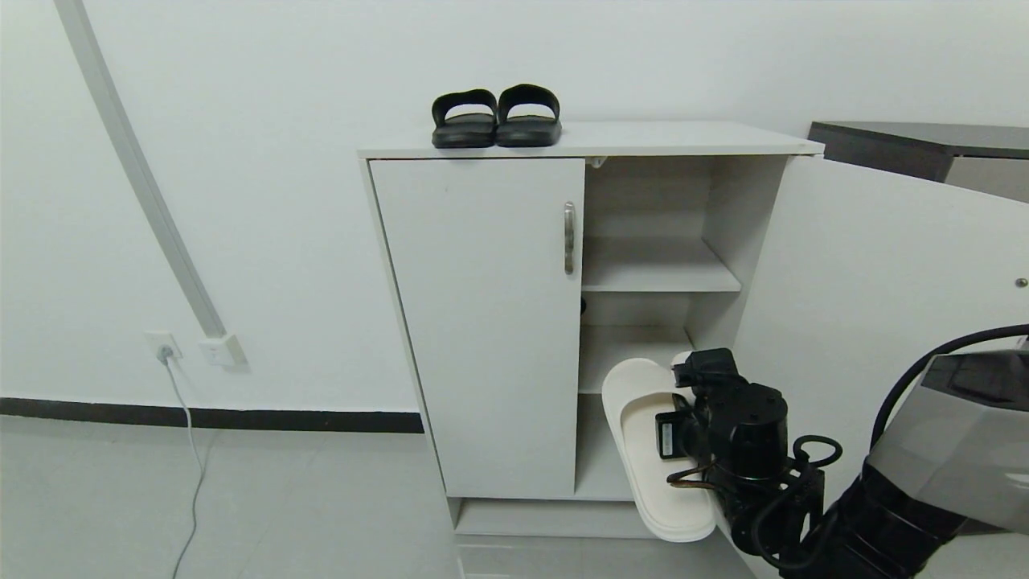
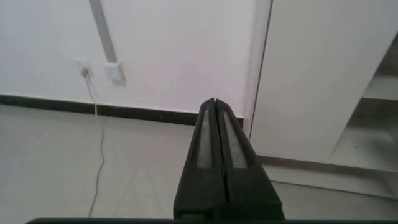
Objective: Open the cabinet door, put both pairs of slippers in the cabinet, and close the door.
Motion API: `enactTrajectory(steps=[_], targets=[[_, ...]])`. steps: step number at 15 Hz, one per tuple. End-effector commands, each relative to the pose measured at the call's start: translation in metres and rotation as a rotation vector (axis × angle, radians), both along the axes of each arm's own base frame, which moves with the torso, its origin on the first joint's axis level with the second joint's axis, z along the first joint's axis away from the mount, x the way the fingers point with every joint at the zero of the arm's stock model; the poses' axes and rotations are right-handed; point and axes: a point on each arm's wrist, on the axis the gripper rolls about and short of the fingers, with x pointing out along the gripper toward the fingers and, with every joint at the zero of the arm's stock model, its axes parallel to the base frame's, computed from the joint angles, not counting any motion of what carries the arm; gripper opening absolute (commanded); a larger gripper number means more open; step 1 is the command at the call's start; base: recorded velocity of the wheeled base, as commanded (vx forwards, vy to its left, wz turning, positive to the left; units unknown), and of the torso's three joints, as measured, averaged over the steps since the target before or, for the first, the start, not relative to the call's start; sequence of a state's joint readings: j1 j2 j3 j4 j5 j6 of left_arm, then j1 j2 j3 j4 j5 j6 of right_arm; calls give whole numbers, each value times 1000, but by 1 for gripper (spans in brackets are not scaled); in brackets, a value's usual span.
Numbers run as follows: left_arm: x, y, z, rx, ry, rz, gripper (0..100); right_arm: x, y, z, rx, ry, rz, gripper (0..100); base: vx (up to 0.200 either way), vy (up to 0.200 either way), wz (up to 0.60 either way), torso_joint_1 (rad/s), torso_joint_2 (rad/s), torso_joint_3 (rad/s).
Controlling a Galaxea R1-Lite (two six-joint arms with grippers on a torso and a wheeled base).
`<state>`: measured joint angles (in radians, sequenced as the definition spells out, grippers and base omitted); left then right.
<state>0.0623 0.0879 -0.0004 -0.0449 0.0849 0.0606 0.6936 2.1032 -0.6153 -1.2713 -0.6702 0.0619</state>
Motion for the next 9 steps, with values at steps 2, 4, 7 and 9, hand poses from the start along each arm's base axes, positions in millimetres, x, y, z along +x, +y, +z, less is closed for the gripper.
enactTrajectory(steps=[2, 4, 7, 9], targets=[[-1, 1, -3, -28, 16, -163, 0, -1, 2, 1, 1, -4, 8, 0, 0, 0, 0, 0, 0, 0], [-2, -2, -5, -37, 32, -251, 0, -3, 6, 1, 5, -8, 20, 0, 0, 0, 0, 0, 0, 0], [-2, -2, -5, -36, 26, -254, 0, -4, 7, 2, 12, -13, 35, 0, 0, 0, 0, 0, 0, 0], [-2, -2, -5, -39, 26, -254, 0, -6, 6, 2, 18, -15, 61, 0, 0, 0, 0, 0, 0, 0]])
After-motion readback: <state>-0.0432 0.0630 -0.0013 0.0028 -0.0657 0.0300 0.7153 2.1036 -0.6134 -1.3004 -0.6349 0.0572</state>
